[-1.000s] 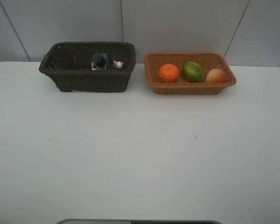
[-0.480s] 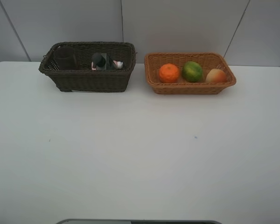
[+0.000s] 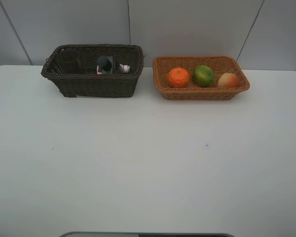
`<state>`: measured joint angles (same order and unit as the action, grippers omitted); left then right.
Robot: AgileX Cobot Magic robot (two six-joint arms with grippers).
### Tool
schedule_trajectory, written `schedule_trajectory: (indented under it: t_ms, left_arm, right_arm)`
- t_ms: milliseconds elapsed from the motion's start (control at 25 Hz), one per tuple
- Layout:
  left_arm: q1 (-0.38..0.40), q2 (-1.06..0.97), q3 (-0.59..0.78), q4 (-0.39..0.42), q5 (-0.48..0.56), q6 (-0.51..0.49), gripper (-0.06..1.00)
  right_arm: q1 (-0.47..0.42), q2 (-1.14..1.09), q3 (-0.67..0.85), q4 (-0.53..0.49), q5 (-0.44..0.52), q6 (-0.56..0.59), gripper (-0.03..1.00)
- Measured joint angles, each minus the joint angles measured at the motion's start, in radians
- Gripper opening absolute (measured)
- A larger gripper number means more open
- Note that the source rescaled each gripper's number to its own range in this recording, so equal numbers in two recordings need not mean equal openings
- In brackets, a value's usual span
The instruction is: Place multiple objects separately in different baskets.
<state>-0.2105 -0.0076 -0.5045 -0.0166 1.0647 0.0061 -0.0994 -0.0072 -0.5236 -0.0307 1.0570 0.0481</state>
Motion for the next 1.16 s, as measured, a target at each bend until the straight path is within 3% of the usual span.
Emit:
schedule_trajectory:
  t_ms: [160,440,1160]
  left_arm:
    - [0.045,0.000,0.000,0.000,-0.001,0.001,1.00]
    - [0.210,0.000,0.000,0.000,-0.001,0.002,1.00]
    - [0.216,0.000,0.000,0.001,-0.001,0.002,1.00]
  right_arm:
    - [0.000,0.000,0.000,0.000,0.000,0.000,0.80]
    - [0.000,0.000,0.000,0.000,0.000,0.000,0.80]
    - [0.000,0.000,0.000,0.000,0.000,0.000,0.80]
